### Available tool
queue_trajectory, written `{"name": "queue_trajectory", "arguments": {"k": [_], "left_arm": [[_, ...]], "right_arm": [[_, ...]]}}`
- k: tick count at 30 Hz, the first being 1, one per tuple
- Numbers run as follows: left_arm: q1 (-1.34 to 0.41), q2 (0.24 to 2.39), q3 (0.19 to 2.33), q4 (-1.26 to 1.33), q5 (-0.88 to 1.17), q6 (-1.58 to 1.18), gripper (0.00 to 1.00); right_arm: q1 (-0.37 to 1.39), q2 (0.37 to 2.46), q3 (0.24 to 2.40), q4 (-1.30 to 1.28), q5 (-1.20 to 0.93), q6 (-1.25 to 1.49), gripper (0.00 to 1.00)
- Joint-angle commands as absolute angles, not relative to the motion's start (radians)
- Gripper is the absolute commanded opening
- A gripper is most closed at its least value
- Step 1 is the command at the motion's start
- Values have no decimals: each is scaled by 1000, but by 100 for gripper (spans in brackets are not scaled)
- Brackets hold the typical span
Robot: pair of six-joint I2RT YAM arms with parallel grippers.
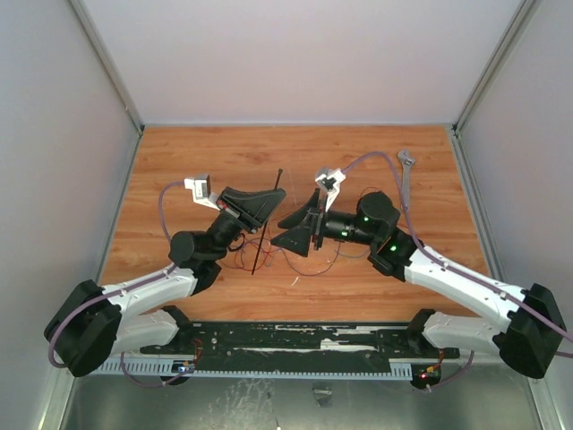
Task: Zip-tie the wires
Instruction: Pick up the ribbon at the center of the board.
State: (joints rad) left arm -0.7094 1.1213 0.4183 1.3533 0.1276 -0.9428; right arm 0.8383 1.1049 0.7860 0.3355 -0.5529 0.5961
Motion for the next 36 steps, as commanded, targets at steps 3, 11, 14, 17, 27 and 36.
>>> {"name": "queue_trajectory", "arguments": {"k": [3,11,14,17,27,36], "left_arm": [[-716,1089,414,1407,108,-932,0],[-716,1074,419,1383,152,-903,0],[-717,1062,420,1367,159,-889,0],[-716,1051,422,1353,160,-884,0],[-716,1060,405,1371,173,-902,0],[-716,1016,402,1337,128,-858,34]], "right_arm": [[890,1169,835,441,-540,629,63],[935,1246,874,459,-546,625,48],[940,1251,877,466,-547,623,40],[943,1257,880,469,-549,620,27],[946,1256,884,493,-555,611,7],[938,1170,883,277,-466,503,0]]}}
